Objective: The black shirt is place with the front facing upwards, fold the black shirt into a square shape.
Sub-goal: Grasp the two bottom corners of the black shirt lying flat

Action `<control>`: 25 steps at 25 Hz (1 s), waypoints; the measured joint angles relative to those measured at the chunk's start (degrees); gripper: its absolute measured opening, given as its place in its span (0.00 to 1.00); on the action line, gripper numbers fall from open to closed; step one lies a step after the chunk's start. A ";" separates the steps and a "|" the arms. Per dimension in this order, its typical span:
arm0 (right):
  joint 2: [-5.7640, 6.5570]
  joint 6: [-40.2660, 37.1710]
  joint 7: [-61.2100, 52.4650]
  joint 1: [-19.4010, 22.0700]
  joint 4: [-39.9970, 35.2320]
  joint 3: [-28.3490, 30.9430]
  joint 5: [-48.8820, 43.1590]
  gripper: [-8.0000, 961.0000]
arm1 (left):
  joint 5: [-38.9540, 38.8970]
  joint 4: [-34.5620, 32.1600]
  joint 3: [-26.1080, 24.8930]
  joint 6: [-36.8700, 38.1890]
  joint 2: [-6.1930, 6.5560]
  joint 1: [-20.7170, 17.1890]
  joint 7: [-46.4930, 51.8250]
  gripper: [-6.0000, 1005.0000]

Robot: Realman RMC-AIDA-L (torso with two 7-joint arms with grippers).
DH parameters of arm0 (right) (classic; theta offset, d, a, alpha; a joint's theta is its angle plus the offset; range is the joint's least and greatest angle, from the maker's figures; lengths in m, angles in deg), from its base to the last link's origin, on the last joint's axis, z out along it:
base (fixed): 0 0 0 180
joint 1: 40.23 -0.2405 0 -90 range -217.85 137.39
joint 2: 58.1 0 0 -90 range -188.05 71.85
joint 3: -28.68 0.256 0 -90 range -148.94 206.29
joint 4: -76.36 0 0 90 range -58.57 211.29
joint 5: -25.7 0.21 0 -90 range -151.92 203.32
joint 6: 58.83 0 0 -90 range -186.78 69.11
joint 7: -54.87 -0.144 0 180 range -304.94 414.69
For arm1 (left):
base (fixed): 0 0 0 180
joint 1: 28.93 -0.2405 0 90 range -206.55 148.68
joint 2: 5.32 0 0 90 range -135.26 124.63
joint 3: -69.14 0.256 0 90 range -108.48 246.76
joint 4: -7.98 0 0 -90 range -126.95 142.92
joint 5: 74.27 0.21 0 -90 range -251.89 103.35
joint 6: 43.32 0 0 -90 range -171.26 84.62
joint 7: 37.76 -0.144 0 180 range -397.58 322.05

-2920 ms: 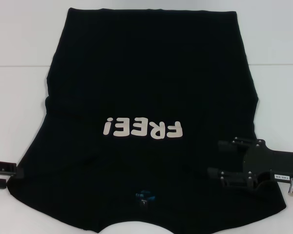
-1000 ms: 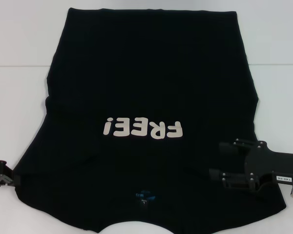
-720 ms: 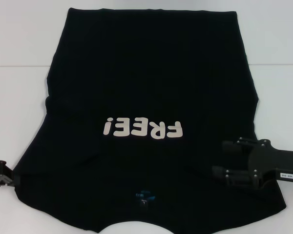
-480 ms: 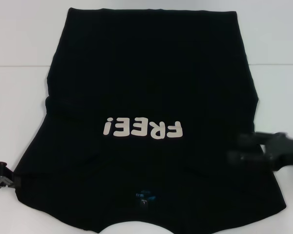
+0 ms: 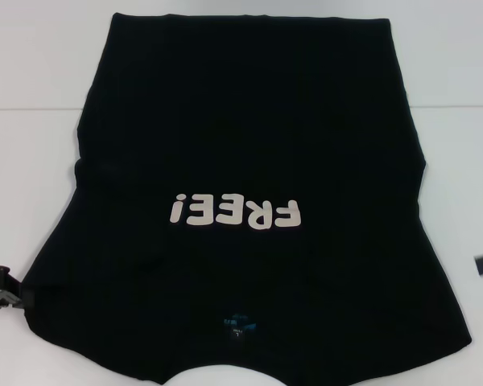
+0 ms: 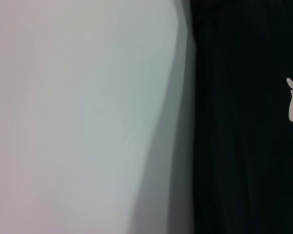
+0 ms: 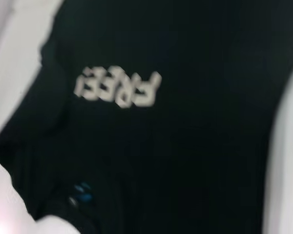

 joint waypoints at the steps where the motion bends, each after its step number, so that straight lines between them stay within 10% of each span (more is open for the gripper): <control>1: -0.01 -1.32 -0.85 -0.65 -0.29 1.04 -2.75 0.86 | 0.01 0.00 -0.07 0.01 0.00 -0.03 -0.09 0.01; 25: -4.84 6.46 3.75 -1.58 5.57 0.87 -12.18 0.86 | 0.29 0.43 -0.28 -0.47 0.02 0.00 -0.35 0.01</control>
